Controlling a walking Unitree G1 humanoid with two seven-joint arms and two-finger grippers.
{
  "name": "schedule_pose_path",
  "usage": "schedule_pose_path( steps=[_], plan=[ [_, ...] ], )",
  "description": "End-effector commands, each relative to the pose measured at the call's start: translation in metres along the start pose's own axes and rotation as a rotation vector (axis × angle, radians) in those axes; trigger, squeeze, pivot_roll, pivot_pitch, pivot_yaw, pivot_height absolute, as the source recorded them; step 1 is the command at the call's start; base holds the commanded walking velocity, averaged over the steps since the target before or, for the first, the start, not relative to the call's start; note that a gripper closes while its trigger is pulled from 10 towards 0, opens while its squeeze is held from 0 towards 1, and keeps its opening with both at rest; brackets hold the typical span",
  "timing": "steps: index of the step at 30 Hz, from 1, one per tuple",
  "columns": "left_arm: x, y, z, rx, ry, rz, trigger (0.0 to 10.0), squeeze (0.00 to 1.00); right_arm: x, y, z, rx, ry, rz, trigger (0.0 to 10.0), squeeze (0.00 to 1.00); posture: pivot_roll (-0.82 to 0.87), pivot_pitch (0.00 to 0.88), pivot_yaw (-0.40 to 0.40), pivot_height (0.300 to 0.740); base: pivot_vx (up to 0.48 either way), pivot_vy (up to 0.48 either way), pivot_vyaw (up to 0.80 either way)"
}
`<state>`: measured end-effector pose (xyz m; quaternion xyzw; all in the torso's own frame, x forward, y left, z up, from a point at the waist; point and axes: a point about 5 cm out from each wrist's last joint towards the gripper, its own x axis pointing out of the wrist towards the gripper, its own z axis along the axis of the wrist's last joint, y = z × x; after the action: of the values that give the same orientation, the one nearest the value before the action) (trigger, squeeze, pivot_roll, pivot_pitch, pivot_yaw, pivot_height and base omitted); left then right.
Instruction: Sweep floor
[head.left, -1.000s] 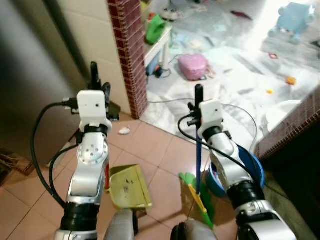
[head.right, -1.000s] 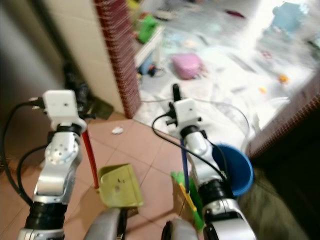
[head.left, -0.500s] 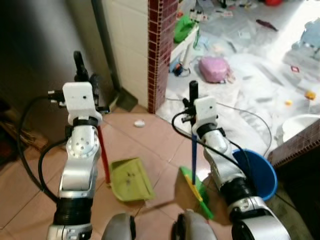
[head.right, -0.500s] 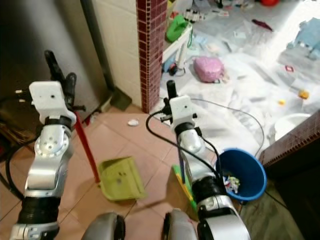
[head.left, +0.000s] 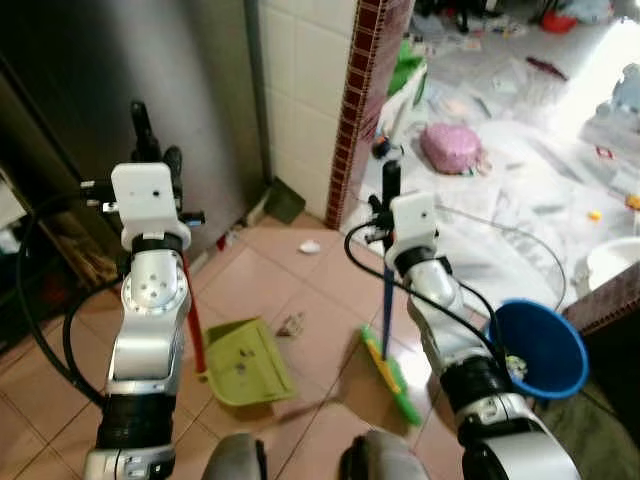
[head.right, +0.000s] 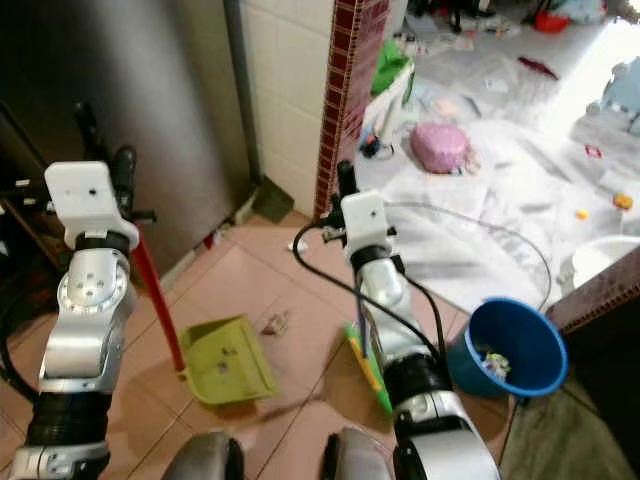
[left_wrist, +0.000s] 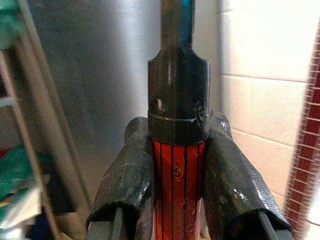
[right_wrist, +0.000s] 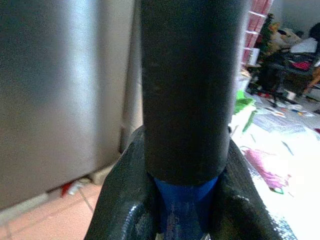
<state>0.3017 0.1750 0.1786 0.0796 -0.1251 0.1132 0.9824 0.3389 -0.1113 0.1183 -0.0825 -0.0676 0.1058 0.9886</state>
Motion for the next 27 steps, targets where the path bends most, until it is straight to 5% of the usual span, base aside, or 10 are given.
schedule_pose_path(
  steps=[1, 13, 27],
  plan=[
    [0.001, -0.003, 0.008, 0.008, -0.043, 0.002, 10.0, 0.0, 0.001, -0.012, 0.005, -0.011, -0.028, -0.056, 10.0, 0.0, 0.0, 0.091, -0.02, 0.74, 0.0, 0.0, 0.0],
    [-0.008, 0.01, -0.019, -0.006, 0.049, 0.02, 10.0, 0.0, 0.0, -0.013, 0.005, -0.017, -0.031, -0.063, 10.0, 0.0, 0.0, 0.096, -0.026, 0.74, 0.0, 0.0, 0.0],
    [-0.008, 0.009, -0.017, -0.003, 0.037, 0.016, 10.0, 0.0, 0.0, -0.012, 0.006, -0.01, -0.04, -0.055, 10.0, 0.0, -0.01, 0.099, -0.027, 0.74, 0.143, 0.0, 0.0]
  ],
)
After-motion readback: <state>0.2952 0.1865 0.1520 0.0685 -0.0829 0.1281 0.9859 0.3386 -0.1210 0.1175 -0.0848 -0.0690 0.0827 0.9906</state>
